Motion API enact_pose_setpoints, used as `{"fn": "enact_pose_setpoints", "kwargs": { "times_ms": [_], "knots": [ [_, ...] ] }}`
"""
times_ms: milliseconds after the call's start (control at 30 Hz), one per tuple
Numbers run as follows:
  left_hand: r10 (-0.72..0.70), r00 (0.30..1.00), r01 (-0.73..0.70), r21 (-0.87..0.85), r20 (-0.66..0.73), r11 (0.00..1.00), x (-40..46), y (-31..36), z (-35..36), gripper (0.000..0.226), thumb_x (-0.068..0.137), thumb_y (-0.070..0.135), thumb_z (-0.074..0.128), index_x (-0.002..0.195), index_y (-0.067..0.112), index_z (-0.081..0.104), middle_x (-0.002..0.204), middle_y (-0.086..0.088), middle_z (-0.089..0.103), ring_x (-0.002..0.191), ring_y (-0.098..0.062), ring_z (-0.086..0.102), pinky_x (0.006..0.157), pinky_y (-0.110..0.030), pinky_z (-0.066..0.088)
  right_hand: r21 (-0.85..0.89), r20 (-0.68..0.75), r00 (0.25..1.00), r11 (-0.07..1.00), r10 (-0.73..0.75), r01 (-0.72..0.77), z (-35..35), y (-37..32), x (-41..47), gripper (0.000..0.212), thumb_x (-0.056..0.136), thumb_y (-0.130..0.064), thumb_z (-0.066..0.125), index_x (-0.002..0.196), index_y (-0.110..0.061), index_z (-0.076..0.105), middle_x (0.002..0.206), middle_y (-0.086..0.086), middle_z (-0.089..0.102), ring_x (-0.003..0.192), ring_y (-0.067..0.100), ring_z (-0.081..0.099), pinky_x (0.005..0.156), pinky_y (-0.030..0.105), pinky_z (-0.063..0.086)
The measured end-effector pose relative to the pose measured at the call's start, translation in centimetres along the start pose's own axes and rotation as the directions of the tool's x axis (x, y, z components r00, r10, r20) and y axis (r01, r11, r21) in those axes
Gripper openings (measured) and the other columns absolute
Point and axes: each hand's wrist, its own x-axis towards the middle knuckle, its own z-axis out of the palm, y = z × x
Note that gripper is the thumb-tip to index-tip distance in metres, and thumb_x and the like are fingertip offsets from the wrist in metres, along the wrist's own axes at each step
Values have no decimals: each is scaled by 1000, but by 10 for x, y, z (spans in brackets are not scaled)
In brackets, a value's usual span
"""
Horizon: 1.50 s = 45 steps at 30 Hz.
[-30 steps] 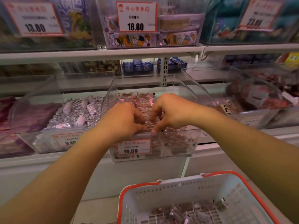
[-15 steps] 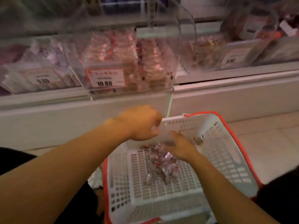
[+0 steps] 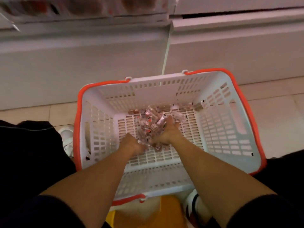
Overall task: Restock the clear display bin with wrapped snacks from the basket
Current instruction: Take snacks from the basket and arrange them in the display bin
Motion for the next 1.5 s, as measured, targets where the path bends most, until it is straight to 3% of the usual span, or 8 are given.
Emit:
{"fn": "enact_pose_setpoints", "kwargs": {
  "times_ms": [233,467,633,767,933,1067,1333,1500],
  "knots": [
    [-32,964,-4,-136,-263,991,15,2,38,58,73,27,85,114,9,48,113,-11,62,87,-25,58,64,-31,42,-226,-188,980,974,-71,28,35,9,3,127,63,-36,91,153,-26,3,155,19,7,138,46,23,107,52,42],
    [18,965,-111,-349,-260,930,28,11,42,31,80,31,77,101,13,62,101,-8,70,88,-27,65,62,-28,42,3,-209,969,991,-132,135,13,16,9,61,74,-14,79,125,-23,46,113,11,61,98,30,63,86,39,56],
    [-44,989,-76,-754,-138,653,30,12,45,32,77,25,83,94,24,55,96,1,68,77,-9,60,58,-23,45,346,-101,993,934,-61,92,7,19,13,48,78,-10,80,120,-14,57,110,9,66,101,27,66,88,37,55],
    [-37,999,7,-772,-22,636,32,13,41,16,91,13,67,107,16,64,102,-6,69,72,-17,57,83,-38,52,636,35,998,769,52,-62,3,20,8,10,90,-6,70,92,-10,61,83,13,68,66,28,67,47,30,53],
    [-59,998,58,-749,25,660,33,15,33,8,93,21,64,99,16,62,81,-4,60,61,-17,47,71,-32,44,639,122,989,757,80,-140,-3,21,3,14,90,-13,71,97,-7,61,81,11,64,74,28,64,63,37,54],
    [-73,997,34,-777,-15,629,28,12,32,13,90,24,67,96,14,61,88,-5,65,68,-17,54,74,-33,45,570,44,996,817,73,-85,-8,19,-1,58,84,-22,76,133,-3,52,107,16,66,92,31,63,80,41,53],
    [-82,989,144,-724,121,675,-3,-17,2,7,92,8,64,87,4,63,69,-10,65,51,-16,58,51,-28,50,467,22,1000,884,-9,-3,-34,14,-38,12,87,-10,71,82,-1,65,85,19,71,70,25,65,82,43,59],
    [63,976,108,-719,208,687,-41,-32,-25,7,91,11,67,90,4,65,64,-6,72,49,-11,63,42,-21,49,540,84,987,838,-139,72,-51,3,-69,8,87,-6,71,86,-7,64,79,12,69,66,20,67,74,40,62]
  ]
}}
